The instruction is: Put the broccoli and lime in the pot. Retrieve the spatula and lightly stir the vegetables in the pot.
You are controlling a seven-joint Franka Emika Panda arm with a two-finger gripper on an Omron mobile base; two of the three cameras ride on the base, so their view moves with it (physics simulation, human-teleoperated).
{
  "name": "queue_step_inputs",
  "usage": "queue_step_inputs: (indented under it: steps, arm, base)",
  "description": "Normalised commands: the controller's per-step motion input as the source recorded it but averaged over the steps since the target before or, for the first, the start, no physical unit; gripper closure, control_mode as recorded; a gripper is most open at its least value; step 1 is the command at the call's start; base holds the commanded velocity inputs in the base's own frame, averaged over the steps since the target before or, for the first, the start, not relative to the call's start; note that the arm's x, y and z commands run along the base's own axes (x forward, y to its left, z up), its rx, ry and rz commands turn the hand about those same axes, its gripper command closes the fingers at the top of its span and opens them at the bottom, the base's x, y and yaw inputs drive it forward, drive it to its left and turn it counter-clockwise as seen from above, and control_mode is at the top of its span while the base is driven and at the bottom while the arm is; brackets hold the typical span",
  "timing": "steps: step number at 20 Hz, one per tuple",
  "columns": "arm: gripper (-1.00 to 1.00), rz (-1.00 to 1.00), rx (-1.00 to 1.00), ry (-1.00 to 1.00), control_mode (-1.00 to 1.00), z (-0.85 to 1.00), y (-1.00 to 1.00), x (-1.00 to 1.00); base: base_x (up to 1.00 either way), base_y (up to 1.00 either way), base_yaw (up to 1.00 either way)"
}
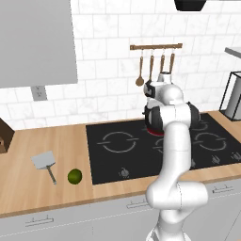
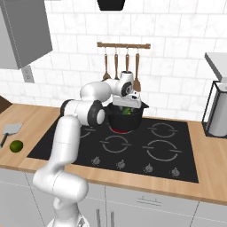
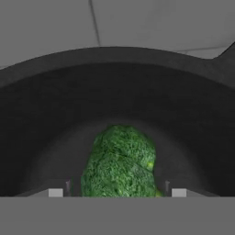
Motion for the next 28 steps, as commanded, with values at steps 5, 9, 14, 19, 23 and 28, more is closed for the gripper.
queue_step_inputs:
  steps: [5, 9, 14, 19, 23, 28]
  arm:
    - [-1.00, 0.00, 0.00, -0.01, -1.00, -0.05, 0.03, -0.07]
    - [-1.00, 0.00, 0.00, -0.05, -1.00, 0.00, 0.05, -0.24]
    - [-1.00, 0.00, 0.00, -0.06, -1.00, 0.00, 0.03, -0.34]
    - [-1.00, 0.00, 0.00, -0.06, -1.00, 0.00, 0.04, -0.49]
    - [-1.00, -0.01, 0.00, -0.02, -1.00, 0.51, 0.12, -0.69]
    - [-1.00, 0.00, 0.00, -0.01, -1.00, 0.79, 0.19, -0.84]
  base:
    - [0.00, 0.00, 0.00]
    - [0.00, 0.00, 0.00]
    - [0.00, 0.00, 0.00]
    - [0.00, 0.00, 0.00]
    - [0.00, 0.00, 0.00]
    - [0.00, 0.00, 0.00]
